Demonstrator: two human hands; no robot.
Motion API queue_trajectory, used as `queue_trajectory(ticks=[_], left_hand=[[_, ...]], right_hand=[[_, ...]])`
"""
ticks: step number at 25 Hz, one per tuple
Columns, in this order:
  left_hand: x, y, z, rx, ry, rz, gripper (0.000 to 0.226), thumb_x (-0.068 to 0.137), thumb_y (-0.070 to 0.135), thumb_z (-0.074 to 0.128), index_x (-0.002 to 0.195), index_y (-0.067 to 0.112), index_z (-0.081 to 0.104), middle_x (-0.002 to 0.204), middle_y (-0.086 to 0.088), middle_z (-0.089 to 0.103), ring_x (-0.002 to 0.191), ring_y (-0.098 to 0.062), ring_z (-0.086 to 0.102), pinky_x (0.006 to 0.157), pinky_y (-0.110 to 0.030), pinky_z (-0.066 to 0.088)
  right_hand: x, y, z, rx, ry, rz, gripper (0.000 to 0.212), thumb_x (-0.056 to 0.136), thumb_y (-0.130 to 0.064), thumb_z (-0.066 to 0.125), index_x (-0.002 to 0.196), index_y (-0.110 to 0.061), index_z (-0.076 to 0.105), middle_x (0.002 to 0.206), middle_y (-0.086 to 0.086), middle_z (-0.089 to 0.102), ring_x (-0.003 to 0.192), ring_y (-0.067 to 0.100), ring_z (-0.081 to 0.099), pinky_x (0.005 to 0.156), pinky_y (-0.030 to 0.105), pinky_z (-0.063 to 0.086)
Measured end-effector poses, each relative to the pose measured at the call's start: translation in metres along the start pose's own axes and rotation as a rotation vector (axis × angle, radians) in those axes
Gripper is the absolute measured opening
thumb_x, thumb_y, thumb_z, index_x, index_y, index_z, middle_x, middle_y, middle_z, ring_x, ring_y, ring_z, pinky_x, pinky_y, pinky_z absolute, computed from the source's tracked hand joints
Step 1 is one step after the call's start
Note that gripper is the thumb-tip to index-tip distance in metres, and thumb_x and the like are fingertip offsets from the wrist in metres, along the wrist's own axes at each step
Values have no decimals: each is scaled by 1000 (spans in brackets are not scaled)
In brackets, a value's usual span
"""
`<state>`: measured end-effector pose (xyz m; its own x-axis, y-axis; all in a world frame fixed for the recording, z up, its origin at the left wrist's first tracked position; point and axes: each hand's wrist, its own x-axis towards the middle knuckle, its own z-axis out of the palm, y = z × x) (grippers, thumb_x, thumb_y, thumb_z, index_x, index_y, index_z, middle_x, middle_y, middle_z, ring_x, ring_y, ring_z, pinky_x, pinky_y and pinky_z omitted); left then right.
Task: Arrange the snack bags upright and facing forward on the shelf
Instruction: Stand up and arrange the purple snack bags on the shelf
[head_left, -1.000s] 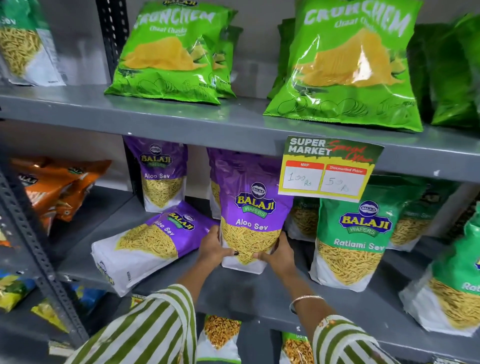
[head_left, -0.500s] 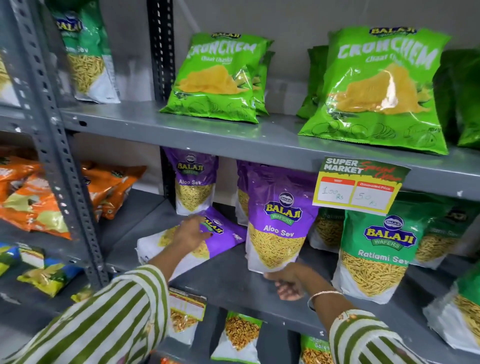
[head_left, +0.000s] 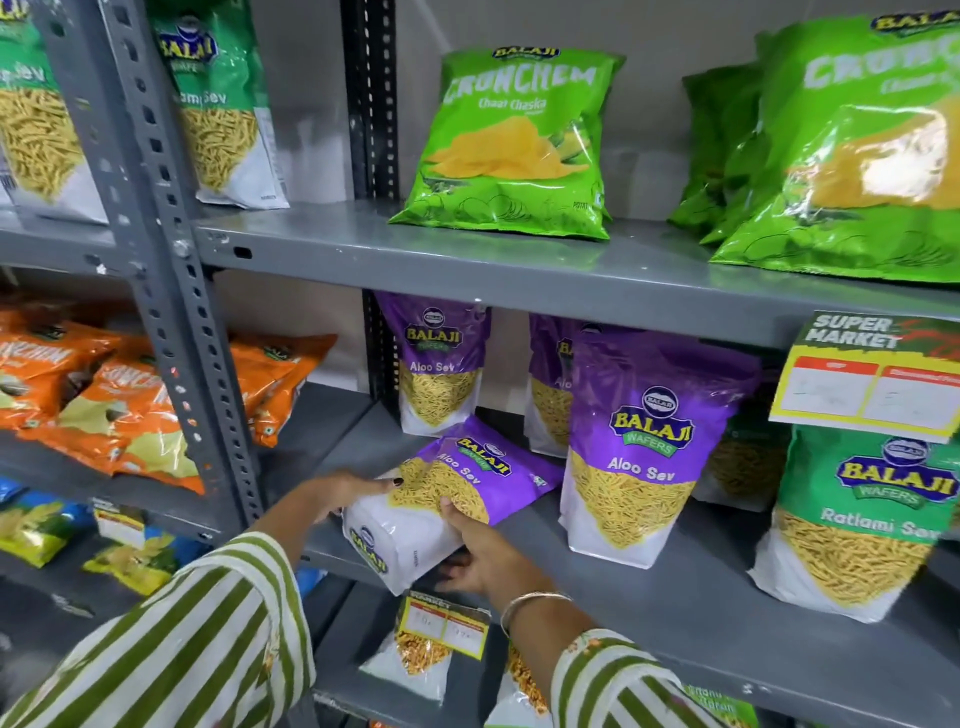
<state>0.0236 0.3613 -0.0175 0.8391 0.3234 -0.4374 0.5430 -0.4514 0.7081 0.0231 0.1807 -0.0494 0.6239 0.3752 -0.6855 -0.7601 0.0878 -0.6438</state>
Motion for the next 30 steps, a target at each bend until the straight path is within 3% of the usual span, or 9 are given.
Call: queue_trajectory(ticks=[3,6,9,11,14,16,19,25,30], left_hand=[[-5,-4,-1,5,-47,-26,70,83,39,63,137,0,39,146,-14,42,134,-30,40,108,-39,34],[-23,-8,1,-13,-109,-56,67,82,33,67,133,-3,43,133,-17,50,122,-28,47,104,-39,40],[-49,-10,5,-60,-181,-56,28,81,21,69,95,1,56,108,-15,49,100,-24,47,88,-37,43],[-63,-16,9,-143,-160,-21,23,78,13,72,81,7,50,105,-13,48,96,-23,46,77,-34,42],[-88,-26,26,-293,-137,119,23,77,3,72,95,9,59,106,-12,63,87,-23,59,64,-23,50],[-102,-35,42,-338,-19,200,26,72,-2,74,92,10,63,95,-4,72,93,-26,62,65,-22,56],[-114,-41,60,-242,218,226,51,65,2,81,110,-3,59,110,-14,68,110,-30,59,92,-38,50],[-134,-43,64,-367,275,260,52,64,-4,80,109,0,55,107,-14,62,101,-23,58,84,-34,48],[-129,-38,60,-297,299,261,61,64,3,81,118,-2,51,121,-18,62,112,-31,58,95,-42,50]], right_hand=[[-2,5,3,65,23,-34,45,81,-31,68,113,-7,49,121,19,59,120,36,54,103,57,40],[-13,11,-6,77,12,-72,22,81,-20,70,86,-6,54,89,14,64,101,32,60,103,56,41],[-30,10,-16,2,-18,-118,17,82,-8,68,70,-8,55,66,10,67,71,26,60,96,51,46],[-43,7,-19,-82,-48,-207,15,81,-2,66,72,-9,58,67,7,68,63,21,63,91,45,52],[-62,4,-29,-290,-40,-424,19,77,7,67,94,-1,64,78,7,77,61,16,70,64,29,59],[-74,5,-33,-390,-6,-554,38,72,11,71,108,7,60,110,22,69,88,27,68,83,41,56],[-90,7,-37,-511,28,-686,48,66,12,75,110,5,58,120,27,62,107,33,61,100,51,47],[-104,8,-35,-553,4,-731,57,66,12,76,117,4,53,122,25,62,104,29,59,99,50,47],[-103,2,-32,-575,46,-731,59,66,7,78,120,2,53,123,21,62,109,32,59,93,43,49]])
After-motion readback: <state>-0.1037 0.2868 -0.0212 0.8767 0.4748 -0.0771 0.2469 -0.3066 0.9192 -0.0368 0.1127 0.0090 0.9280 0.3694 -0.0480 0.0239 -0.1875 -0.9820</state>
